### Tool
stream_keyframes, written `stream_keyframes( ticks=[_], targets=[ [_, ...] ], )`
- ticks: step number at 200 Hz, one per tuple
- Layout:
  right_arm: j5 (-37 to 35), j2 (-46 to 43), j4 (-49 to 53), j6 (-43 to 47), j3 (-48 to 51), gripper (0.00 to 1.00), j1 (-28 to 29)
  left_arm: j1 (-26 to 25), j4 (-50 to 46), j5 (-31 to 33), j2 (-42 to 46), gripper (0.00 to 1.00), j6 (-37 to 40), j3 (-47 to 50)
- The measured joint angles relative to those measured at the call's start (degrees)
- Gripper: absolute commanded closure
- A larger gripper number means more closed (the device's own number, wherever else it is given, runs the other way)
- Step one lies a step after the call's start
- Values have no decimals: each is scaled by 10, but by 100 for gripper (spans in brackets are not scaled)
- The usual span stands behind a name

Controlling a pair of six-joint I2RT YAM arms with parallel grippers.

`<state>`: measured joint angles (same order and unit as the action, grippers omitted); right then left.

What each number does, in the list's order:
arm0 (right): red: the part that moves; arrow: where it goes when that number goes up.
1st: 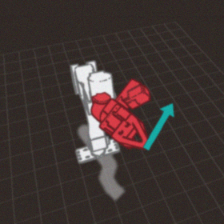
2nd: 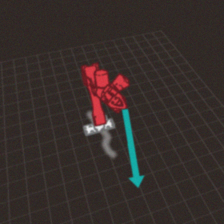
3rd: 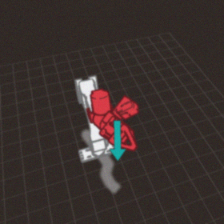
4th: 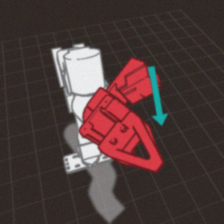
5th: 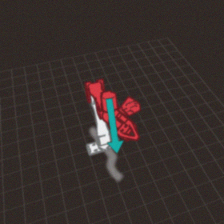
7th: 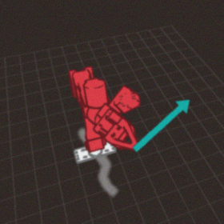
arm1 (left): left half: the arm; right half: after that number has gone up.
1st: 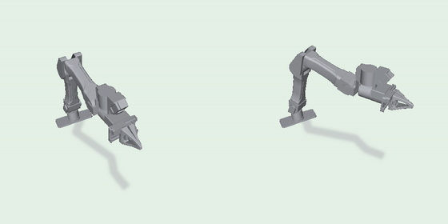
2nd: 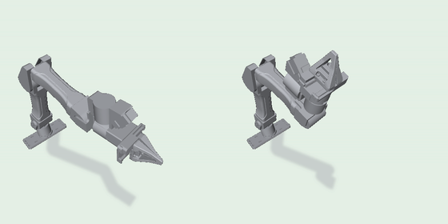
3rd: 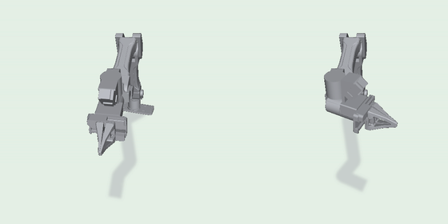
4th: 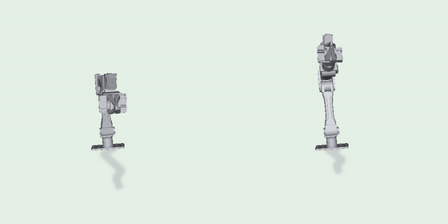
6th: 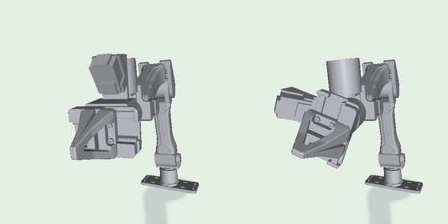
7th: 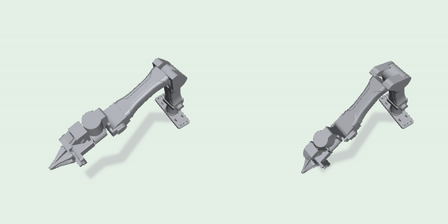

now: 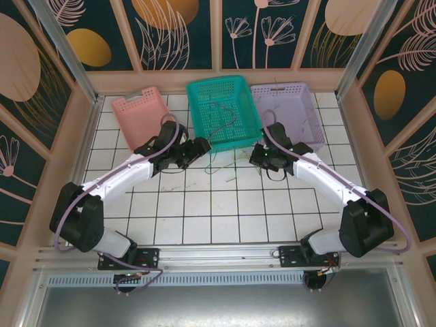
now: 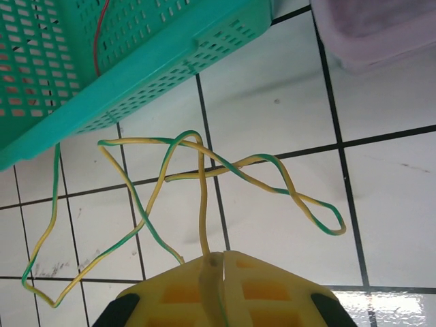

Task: Untangle the cables

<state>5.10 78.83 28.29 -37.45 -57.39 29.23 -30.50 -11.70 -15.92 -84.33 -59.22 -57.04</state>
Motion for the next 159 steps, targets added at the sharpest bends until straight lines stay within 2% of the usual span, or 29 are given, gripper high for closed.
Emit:
stream_keyframes(
  ticks=[24, 44, 82, 132, 145, 159],
  targets=[
    [14, 0, 0, 0, 0, 100, 5, 0, 25, -11, 13, 31, -14, 31],
    [21, 0, 0, 0, 0, 100, 8, -1, 24, -34, -13, 37, -9, 29],
    [37, 0, 0, 5, 0, 100, 9, -1, -5, -46, -56, 38, 22, 28],
    [67, -7, 2, 16, 0, 100, 12, -2, 17, -52, -57, 53, 23, 36],
    [73, -12, 2, 16, 0, 100, 13, -2, 26, -54, -57, 60, 20, 40],
    [75, -15, 2, 16, 0, 100, 13, -2, 29, -55, -59, 75, 17, 40]
  ],
)
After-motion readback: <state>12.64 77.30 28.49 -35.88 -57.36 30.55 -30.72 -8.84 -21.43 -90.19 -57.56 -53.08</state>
